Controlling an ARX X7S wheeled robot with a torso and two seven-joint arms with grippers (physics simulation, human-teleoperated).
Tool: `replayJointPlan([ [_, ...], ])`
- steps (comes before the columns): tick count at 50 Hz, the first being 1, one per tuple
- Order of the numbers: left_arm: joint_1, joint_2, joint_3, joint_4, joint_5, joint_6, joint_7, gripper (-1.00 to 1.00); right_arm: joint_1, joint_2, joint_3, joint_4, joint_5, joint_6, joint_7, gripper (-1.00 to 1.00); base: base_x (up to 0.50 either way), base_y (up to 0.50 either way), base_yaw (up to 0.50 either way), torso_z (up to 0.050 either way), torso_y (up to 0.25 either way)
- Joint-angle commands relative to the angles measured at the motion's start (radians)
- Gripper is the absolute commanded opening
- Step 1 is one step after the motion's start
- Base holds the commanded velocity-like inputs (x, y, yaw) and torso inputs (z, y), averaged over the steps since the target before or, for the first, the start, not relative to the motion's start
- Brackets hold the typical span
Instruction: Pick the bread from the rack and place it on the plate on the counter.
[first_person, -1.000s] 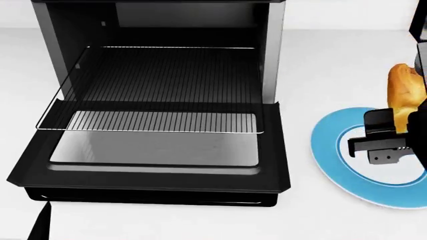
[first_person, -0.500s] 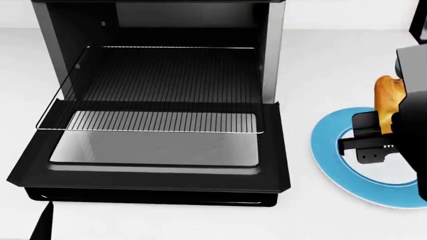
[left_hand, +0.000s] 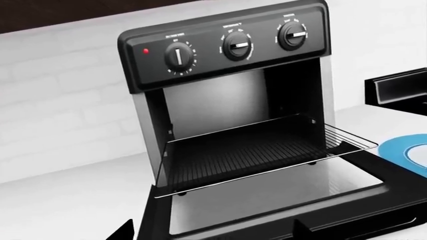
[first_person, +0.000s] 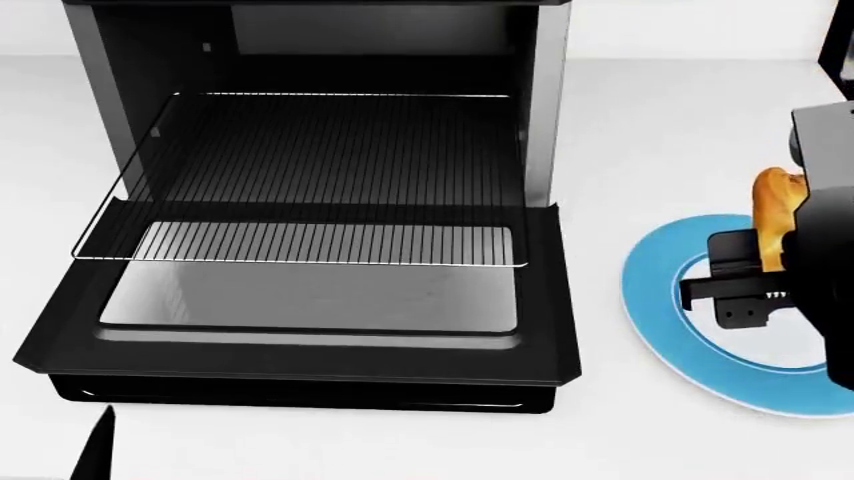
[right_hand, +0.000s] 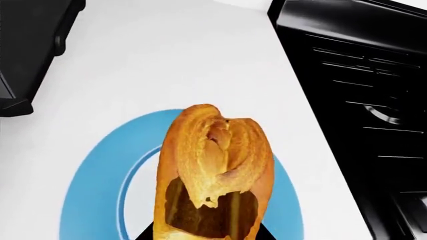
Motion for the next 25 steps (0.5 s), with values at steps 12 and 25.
replayJointPlan([
  [12,-0.021,0.019,-0.008,0.007,-0.028,-0.025,-0.004,1.00,-0.010,-0.045,-0.004,0.105,-0.050,-0.007,-0.062,-1.00,0.00,0.00,0.00,0.000,0.000],
  [25,-0.017,0.016,-0.003,0.017,-0.016,-0.028,-0.012,1.00,-0.024,-0.036,0.009,0.090,-0.034,-0.017,-0.063,1.00,0.00,0.00,0.00,0.000,0.000],
])
